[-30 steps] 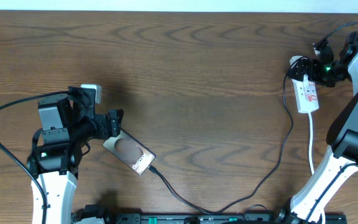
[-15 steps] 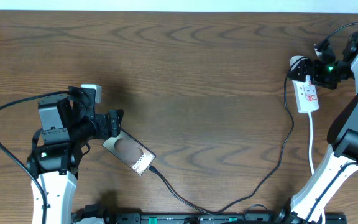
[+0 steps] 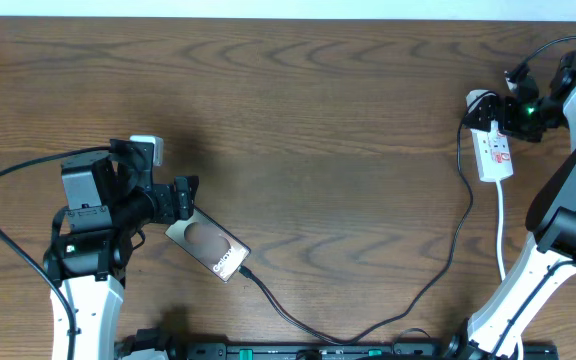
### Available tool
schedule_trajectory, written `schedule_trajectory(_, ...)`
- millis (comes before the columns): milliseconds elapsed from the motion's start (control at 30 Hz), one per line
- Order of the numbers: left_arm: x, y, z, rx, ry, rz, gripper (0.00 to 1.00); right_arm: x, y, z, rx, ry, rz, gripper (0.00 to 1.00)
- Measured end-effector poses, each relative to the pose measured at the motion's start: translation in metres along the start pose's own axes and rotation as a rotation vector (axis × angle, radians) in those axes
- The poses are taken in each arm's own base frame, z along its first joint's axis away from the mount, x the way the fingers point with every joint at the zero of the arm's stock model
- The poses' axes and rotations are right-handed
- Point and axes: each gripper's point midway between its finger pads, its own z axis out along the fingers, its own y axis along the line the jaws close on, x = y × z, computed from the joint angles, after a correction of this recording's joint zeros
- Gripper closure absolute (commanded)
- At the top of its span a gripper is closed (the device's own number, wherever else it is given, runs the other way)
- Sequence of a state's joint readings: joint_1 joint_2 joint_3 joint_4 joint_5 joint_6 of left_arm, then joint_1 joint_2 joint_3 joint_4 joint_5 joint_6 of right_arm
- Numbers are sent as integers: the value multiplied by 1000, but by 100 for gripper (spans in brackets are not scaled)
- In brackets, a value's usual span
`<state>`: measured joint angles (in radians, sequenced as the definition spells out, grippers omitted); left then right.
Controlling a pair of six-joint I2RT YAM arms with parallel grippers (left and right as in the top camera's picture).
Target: Plug charger to phone and switch on socket
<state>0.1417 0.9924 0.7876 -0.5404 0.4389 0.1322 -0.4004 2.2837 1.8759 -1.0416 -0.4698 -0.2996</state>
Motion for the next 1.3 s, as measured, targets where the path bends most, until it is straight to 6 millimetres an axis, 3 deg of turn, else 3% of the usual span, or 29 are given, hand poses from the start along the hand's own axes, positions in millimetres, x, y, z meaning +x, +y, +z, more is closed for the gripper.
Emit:
schedule_trajectory(1033,0,0,0,0,0,1,14,9,3,1,4,28,5,1)
schedule_trajectory(1167,0,0,0,0,1,0,14,32,4,-11,34,149,76,1)
schedule_trajectory(1300,0,0,0,0,1,0,14,30,-16,-45,146,178,132,1)
